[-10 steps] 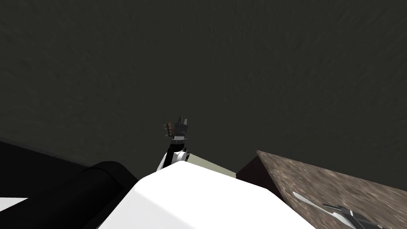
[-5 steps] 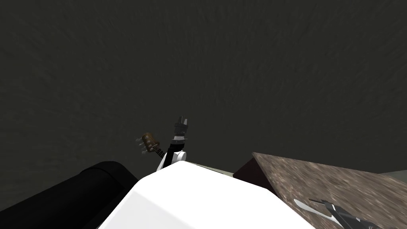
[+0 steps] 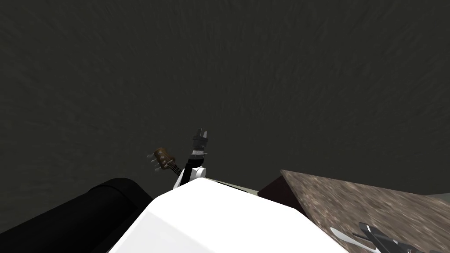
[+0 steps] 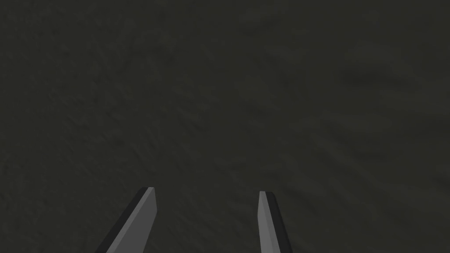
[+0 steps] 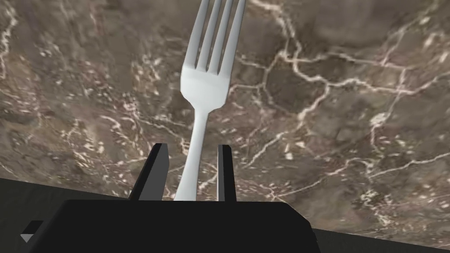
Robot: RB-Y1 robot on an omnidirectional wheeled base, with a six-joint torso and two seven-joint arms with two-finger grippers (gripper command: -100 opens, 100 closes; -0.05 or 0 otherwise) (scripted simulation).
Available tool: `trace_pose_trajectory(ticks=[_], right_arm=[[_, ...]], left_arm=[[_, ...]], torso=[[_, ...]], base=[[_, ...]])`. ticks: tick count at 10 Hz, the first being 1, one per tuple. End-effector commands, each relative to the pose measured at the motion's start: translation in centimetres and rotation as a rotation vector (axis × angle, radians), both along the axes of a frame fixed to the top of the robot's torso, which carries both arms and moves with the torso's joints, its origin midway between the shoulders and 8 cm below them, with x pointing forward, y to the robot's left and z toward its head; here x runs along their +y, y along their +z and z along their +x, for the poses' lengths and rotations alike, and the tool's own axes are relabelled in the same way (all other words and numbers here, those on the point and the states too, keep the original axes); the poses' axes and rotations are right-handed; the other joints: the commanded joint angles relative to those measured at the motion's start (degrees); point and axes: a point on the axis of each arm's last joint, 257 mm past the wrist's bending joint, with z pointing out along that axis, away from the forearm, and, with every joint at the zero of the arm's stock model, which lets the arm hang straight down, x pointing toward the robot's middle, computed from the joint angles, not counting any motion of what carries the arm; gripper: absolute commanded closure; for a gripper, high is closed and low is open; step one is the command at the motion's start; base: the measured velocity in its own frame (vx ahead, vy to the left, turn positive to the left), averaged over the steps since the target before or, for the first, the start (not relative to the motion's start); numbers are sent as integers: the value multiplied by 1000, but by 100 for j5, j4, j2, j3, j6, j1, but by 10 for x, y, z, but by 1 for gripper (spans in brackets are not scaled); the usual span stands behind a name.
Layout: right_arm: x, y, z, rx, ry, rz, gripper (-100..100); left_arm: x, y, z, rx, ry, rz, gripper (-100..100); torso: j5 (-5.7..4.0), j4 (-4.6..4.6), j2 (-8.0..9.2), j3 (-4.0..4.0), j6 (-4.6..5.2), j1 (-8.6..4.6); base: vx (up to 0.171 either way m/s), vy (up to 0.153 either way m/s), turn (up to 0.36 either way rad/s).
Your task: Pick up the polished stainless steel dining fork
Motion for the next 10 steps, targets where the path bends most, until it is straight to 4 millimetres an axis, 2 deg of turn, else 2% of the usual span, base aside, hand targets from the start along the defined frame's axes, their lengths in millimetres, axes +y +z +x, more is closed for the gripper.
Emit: trace_pose_trajectory(ticks=[1,2,7,8,10], right_arm=[[0,0,0,0,0,0,0],[-3,-1,-3,3,-13,3,100],[-42,9,-3,9,-192,0,100],[-42,9,-3,9,-192,0,100],[-55,13,-4,9,-264,4,100]], left_arm=[[0,0,0,0,0,0,0],[0,0,0,0,0,0,0],[0,0,0,0,0,0,0],[0,0,0,0,0,0,0],[0,0,0,0,0,0,0]], torso=[[0,0,0,0,0,0],[0,0,1,1,0,0],[-4,19,80,47,-13,-8],[-3,20,76,45,-10,-10],[-5,14,48,30,-9,-4]], base=[[0,0,0],[-71,13,176],[-217,3,370],[-132,10,106],[-149,45,255]])
